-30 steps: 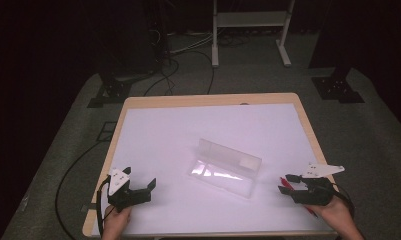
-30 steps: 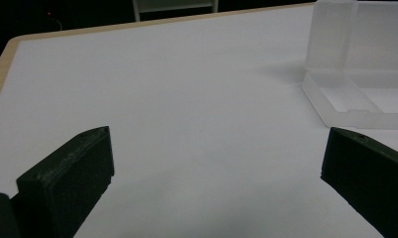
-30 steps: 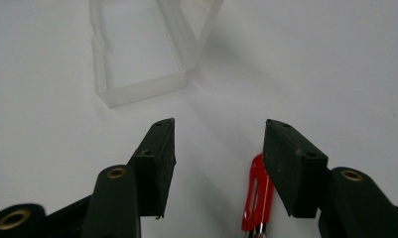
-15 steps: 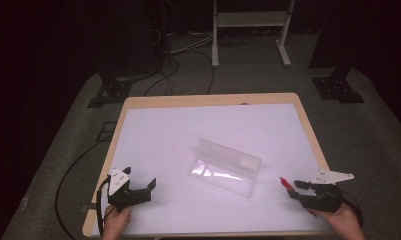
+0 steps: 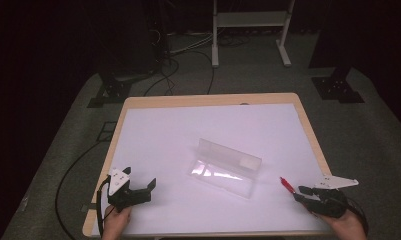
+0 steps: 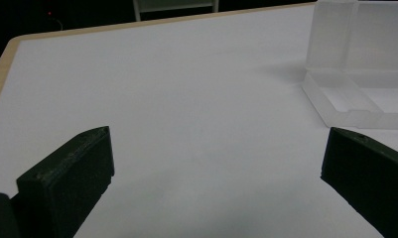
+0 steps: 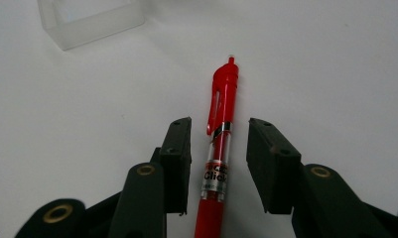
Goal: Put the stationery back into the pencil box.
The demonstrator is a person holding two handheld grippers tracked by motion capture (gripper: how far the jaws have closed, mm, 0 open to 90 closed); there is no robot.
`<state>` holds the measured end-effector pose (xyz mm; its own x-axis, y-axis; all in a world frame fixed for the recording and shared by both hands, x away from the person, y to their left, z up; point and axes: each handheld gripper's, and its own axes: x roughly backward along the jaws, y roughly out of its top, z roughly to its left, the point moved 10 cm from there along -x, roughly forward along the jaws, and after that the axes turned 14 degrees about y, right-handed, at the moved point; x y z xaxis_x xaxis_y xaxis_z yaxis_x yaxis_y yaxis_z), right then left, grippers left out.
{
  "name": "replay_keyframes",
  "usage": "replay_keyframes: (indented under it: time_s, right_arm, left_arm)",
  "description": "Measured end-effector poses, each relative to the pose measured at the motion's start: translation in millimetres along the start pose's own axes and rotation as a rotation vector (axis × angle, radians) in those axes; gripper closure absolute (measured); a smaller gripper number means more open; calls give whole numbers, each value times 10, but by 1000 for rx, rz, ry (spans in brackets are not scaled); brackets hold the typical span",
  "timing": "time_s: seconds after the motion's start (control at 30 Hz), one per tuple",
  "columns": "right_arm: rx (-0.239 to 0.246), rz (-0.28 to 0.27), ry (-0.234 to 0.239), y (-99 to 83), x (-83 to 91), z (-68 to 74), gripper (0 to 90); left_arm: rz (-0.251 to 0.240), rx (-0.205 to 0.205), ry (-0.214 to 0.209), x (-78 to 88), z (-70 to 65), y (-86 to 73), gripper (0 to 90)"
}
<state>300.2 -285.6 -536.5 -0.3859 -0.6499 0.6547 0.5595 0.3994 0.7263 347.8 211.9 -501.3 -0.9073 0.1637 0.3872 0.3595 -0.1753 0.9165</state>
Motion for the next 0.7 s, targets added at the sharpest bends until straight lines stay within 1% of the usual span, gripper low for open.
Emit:
replay_keyframes:
  time_s: [0.33,0.53,0.7]
  right_arm:
    - [-10,6,-21,-62,-30,-8,674]
    - [-5,5,-35,-81,-29,-9,712]
    - [-10,0,-30,-84,-29,2,758]
  left_arm:
    - [0,1,-1,1,1,-1,0]
    - [1,0,0,0,1,-1,0]
    - [1,0,1,1,2,-1,0]
